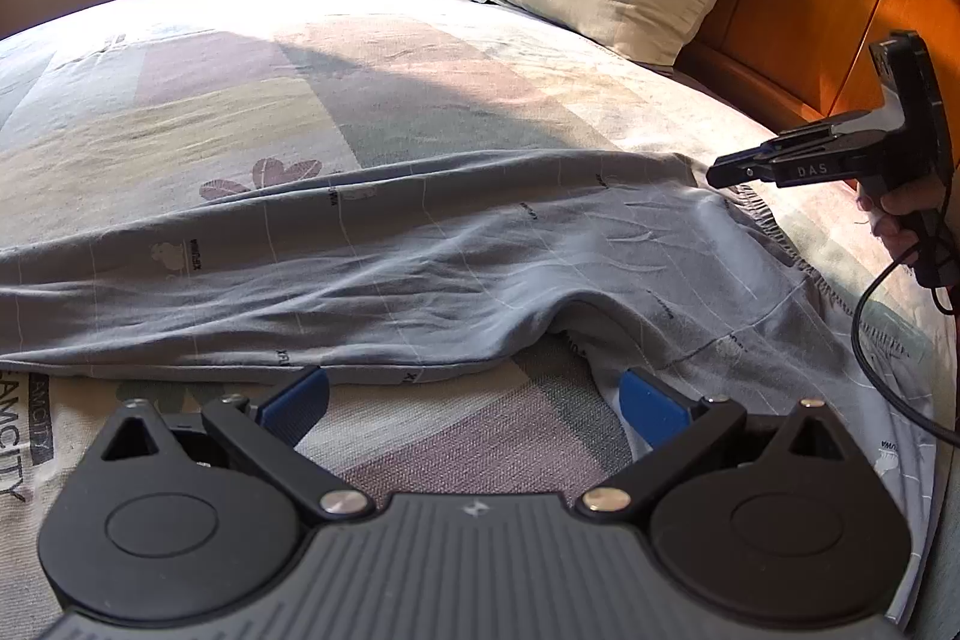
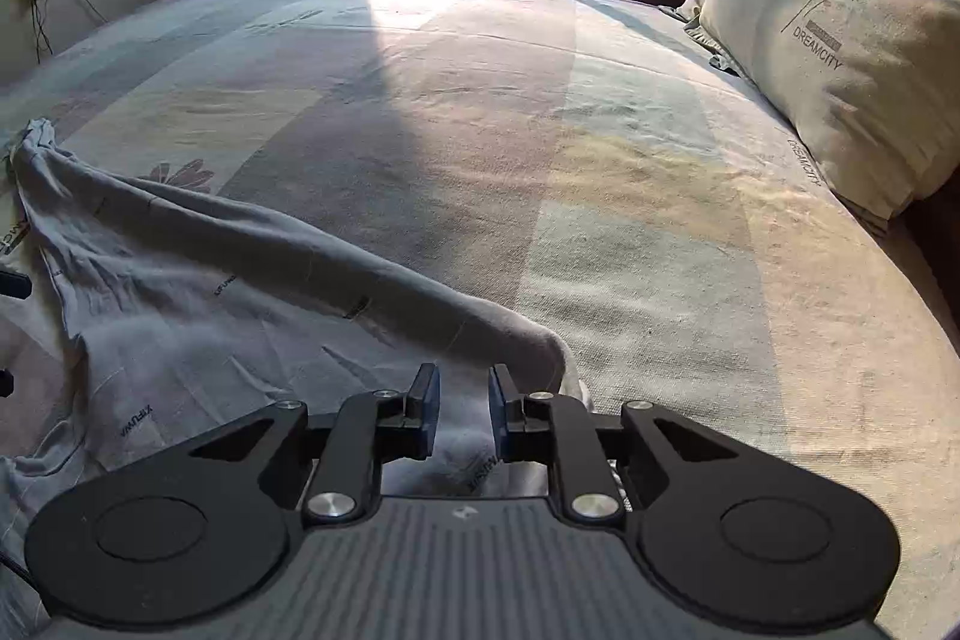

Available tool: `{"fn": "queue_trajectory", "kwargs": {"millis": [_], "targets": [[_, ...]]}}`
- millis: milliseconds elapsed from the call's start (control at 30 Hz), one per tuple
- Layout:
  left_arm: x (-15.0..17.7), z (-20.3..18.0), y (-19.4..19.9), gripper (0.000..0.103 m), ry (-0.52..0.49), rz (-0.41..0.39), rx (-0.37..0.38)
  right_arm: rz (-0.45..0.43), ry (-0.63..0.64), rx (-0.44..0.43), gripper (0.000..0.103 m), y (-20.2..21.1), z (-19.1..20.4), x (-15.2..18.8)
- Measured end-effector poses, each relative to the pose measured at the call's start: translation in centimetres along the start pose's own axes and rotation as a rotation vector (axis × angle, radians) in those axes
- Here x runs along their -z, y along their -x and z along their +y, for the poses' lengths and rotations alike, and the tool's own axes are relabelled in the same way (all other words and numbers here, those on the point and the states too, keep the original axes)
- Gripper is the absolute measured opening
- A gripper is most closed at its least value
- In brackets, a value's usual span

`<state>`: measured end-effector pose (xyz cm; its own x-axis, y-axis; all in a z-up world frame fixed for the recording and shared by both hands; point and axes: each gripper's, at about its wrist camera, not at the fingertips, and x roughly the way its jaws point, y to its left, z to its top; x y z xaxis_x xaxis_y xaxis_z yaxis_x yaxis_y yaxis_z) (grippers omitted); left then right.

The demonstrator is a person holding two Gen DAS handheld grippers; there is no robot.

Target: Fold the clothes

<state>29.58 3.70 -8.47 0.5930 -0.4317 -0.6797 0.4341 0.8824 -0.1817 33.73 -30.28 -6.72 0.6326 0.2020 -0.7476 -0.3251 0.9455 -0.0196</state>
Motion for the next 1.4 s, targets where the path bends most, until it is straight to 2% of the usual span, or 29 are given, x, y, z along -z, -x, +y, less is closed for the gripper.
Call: {"fn": "queue_trajectory", "kwargs": {"millis": [67,133,167,200,300,533,600,700,767,833,933,967,1133,1167,1200,1367,1400], "targets": [[0.1,0.0,-0.1,0.102,0.002,0.002,0.005,0.049,-0.012,-0.038,0.021,0.0,0.3,1.3],[0.1,-0.1,-0.2,0.102,0.000,0.011,0.000,0.095,-0.039,-0.017,0.022,-0.6,-0.2,2.6],[0.1,-0.2,-0.2,0.102,-0.003,0.013,-0.002,0.091,-0.060,0.005,0.028,-0.5,-0.8,3.0],[0.1,-0.3,-0.2,0.102,-0.006,0.013,-0.003,0.084,-0.081,0.026,0.029,-0.3,-1.2,3.3],[0.0,-0.6,0.1,0.102,-0.010,0.004,0.009,0.045,-0.136,0.064,0.026,1.6,-0.9,3.3],[0.0,-2.0,0.2,0.102,-0.039,0.019,0.022,0.124,-0.036,0.014,0.027,3.1,4.1,6.1],[0.1,-3.0,0.3,0.102,-0.057,0.035,0.023,0.111,-0.031,0.047,0.028,3.7,4.3,7.5],[0.1,-4.4,0.6,0.102,-0.064,0.056,0.041,0.082,-0.040,0.087,0.033,6.7,5.1,8.7],[0.3,-5.4,0.8,0.102,-0.041,0.063,0.057,0.049,-0.059,0.051,0.039,8.4,5.8,9.7],[0.7,-6.6,1.1,0.102,-0.023,0.076,0.074,0.049,-0.080,0.028,0.041,8.9,6.5,11.0],[2.0,-8.5,1.5,0.102,-0.033,0.117,0.089,0.084,-0.114,0.055,0.042,8.9,7.0,13.5],[2.6,-8.9,1.8,0.102,-0.044,0.129,0.073,0.073,-0.128,0.061,0.042,9.3,7.0,14.3],[5.4,-10.8,3.3,0.102,-0.102,0.184,-0.032,0.028,-0.160,0.053,0.055,10.9,7.7,16.9],[6.0,-11.2,3.6,0.102,-0.113,0.195,-0.053,0.019,-0.165,0.050,0.062,11.2,7.9,17.4],[6.4,-11.3,3.8,0.102,-0.113,0.197,-0.055,0.010,-0.170,0.047,0.069,11.4,8.0,17.9],[8.5,-11.3,4.9,0.102,-0.097,0.191,-0.039,-0.033,-0.195,0.032,0.073,12.9,8.8,20.2],[8.7,-11.2,5.1,0.102,-0.098,0.184,-0.042,-0.042,-0.200,0.029,0.083,13.2,9.0,20.7]]}}
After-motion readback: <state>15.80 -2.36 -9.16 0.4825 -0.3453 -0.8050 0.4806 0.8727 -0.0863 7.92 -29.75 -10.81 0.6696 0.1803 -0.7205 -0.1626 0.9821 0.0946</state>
